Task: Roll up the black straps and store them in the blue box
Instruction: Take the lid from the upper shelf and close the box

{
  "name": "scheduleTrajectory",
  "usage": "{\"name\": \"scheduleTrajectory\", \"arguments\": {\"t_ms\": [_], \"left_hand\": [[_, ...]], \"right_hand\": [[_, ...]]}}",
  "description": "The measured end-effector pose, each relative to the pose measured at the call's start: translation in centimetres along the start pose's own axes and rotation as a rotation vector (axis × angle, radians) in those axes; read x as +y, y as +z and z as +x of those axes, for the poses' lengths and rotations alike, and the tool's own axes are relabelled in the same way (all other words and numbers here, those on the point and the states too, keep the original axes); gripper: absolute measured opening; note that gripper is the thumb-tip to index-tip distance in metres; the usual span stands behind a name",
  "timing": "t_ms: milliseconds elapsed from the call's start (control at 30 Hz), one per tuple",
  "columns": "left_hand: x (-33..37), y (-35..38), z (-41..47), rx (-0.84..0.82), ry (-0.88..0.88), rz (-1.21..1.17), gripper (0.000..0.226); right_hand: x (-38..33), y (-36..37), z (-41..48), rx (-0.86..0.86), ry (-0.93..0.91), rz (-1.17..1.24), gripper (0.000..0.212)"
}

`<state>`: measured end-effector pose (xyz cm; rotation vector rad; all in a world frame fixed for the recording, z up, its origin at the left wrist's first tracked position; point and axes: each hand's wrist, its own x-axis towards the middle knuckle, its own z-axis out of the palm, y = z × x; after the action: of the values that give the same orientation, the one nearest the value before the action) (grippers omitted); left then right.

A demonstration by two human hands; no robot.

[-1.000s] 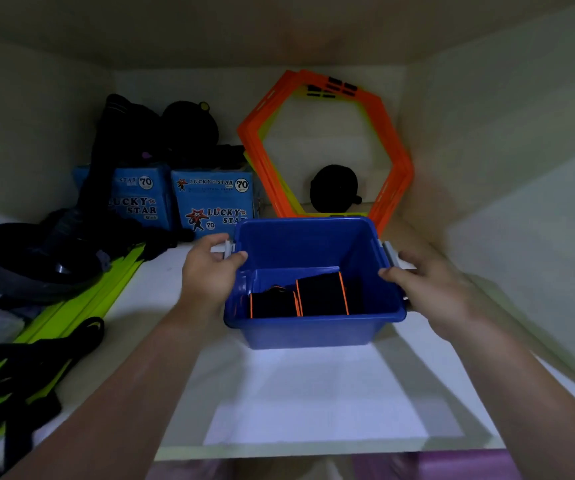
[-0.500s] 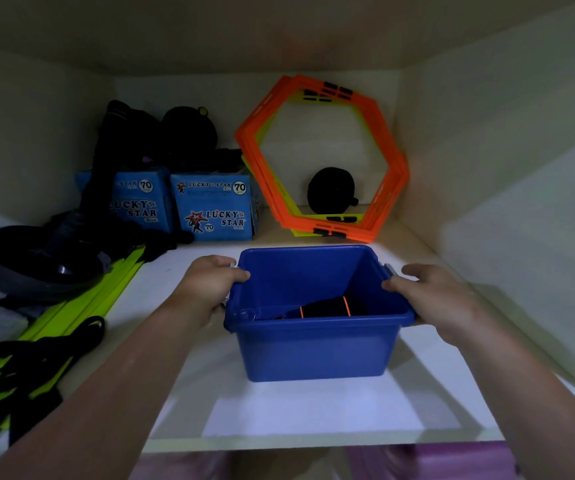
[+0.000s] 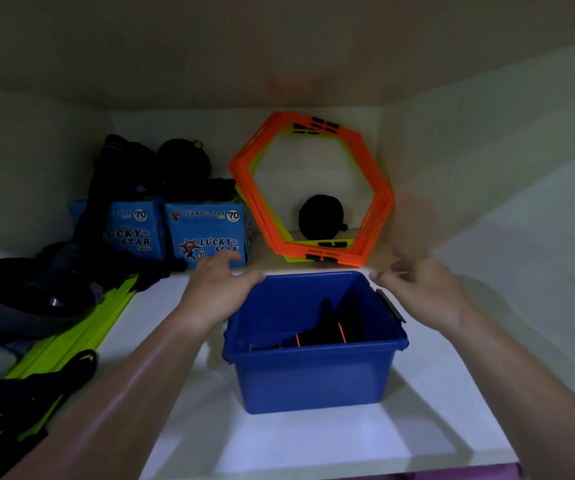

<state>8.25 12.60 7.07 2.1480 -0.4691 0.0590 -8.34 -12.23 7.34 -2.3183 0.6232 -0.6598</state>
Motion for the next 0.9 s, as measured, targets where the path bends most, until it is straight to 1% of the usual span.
{"name": "scheduleTrajectory", "arguments": {"t_ms": [167,233,333,500,667,833,900], "left_hand": [[3.8,-1.4,-1.5,0.077,0.232,-0.046,0.047],[5.3,-1.9,-2.6,0.123,0.327,-0.103,0.042],[7.7,-2.6,-5.1,0.188,0.448,-0.203,0.038],[12.0,-3.8,-9.6,0.273,0.556,-0.216,0.045],[15.9,-4.9,-13.3,0.406,0.655,-0.241,0.035],[19.7,-6.3,-15.4,0.479,0.783,-0.148,0.015],[21.1,-7.2,-15.8,0.559,0.857,-0.046,0.007]], "right_hand": [[-2.2,-0.7,-0.3,0.106,-0.087,0.042,0.057],[-3.0,-1.3,-0.7,0.169,-0.152,0.123,0.059],[-4.4,-2.7,-2.0,0.226,-0.283,0.303,0.054],[-6.5,-6.6,-4.3,0.25,-0.487,0.536,0.049],[-8.1,-11.3,-6.3,0.29,-0.718,0.685,0.04],[-9.6,-15.4,-7.8,0.348,-0.896,0.76,0.029],[-10.5,-17.1,-7.9,0.461,-0.987,0.647,0.02]]}}
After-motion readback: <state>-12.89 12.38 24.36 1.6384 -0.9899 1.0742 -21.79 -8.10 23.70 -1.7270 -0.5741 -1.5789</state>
